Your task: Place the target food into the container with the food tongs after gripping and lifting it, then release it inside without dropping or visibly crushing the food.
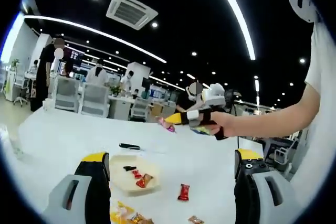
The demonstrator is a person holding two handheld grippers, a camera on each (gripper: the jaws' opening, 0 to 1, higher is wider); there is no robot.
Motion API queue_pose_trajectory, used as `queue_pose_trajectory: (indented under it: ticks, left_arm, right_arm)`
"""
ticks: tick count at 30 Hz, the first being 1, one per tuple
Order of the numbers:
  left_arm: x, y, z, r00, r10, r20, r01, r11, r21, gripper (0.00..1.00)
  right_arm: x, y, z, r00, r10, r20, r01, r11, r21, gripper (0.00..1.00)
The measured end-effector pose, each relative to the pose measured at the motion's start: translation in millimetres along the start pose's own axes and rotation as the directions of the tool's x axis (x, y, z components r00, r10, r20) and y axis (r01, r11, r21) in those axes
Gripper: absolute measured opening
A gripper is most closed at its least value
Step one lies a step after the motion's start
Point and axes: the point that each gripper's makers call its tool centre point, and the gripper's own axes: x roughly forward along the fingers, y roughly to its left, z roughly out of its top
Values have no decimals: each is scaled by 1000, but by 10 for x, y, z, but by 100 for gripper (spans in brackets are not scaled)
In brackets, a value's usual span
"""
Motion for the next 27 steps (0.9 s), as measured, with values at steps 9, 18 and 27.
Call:
queue_pose_trajectory:
  ticks: [9,18,27]
  left_arm:
    - [45,-84,140,999,-51,8,51,999,17,99]
    - [64,-93,59,997,-65,-37,64,998,-23,99]
    - [102,-152,4,993,-91,-75,88,995,-54,99]
  right_arm:
    - [77,19,-60,1000,0,-1,0,1000,16,22]
    - [144,26,27,1000,-9,15,9,1000,12,21]
    - [276,39,-23,1000,-16,4,16,1000,14,21]
